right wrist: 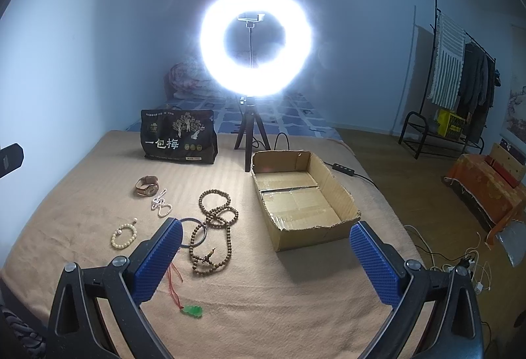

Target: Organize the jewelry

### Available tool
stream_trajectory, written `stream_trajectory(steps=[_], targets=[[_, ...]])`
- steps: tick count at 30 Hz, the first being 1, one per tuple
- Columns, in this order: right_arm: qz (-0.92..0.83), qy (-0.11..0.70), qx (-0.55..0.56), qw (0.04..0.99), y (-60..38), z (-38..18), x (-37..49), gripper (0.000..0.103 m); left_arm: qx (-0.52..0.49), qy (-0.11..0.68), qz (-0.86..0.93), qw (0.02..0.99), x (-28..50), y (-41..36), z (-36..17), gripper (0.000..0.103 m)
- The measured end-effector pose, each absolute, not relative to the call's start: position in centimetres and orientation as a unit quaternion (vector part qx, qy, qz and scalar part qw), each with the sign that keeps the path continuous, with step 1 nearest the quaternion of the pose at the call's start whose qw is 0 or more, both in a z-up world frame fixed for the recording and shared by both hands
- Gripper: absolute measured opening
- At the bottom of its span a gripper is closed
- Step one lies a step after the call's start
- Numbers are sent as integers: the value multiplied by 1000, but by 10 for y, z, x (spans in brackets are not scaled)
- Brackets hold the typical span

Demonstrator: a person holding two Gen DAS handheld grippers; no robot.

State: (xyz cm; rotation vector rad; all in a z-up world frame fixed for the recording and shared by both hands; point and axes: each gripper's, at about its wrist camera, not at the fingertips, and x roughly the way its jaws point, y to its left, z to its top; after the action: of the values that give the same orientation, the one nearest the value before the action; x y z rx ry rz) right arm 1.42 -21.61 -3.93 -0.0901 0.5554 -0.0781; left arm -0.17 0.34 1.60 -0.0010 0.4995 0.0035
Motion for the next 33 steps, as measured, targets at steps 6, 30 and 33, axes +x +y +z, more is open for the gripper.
stream_trajectory(steps=[6, 30, 33], targets=[[-37, 276, -45, 959, -214, -39, 15, 103, 0, 246, 2, 969, 0, 5, 19, 102], [-32, 278, -46, 959, -214, -40, 15, 103, 1, 245, 2, 970, -1, 5, 20, 102], [-31, 278, -46, 959, -214, -41, 15, 103, 1, 244, 3, 970, -1, 5, 19, 102]])
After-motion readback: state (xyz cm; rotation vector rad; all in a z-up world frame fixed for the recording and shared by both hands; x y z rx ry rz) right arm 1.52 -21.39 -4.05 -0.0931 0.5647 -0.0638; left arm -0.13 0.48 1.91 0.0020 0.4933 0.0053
